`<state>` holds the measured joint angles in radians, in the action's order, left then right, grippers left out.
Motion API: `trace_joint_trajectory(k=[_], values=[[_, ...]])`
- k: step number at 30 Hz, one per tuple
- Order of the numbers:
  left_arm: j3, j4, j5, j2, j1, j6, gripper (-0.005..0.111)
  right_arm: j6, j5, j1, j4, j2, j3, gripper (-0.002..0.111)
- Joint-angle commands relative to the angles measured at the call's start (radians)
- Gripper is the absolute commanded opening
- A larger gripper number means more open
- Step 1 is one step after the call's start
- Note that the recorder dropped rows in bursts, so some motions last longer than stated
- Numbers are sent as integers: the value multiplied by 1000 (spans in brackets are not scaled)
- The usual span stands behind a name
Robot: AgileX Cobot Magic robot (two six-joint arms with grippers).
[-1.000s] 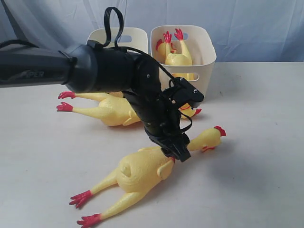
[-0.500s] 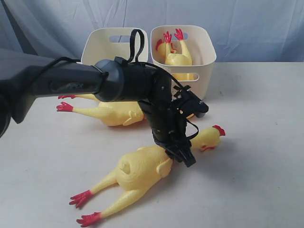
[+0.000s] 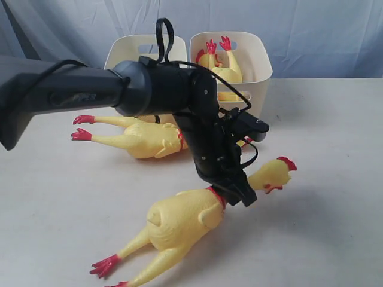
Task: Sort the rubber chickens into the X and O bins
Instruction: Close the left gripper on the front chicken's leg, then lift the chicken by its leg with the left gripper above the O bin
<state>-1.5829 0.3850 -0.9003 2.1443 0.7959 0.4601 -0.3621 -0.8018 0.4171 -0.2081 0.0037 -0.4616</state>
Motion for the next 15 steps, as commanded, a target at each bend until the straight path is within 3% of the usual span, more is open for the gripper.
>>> trace_joint_trajectory(k=[1, 15], values=[[-37, 18, -36, -74, 4, -12, 0, 1, 10, 3, 1, -4, -4, 0], [-54, -32, 170, -248, -20, -14, 0, -1, 9, 3, 1, -4, -4, 0]])
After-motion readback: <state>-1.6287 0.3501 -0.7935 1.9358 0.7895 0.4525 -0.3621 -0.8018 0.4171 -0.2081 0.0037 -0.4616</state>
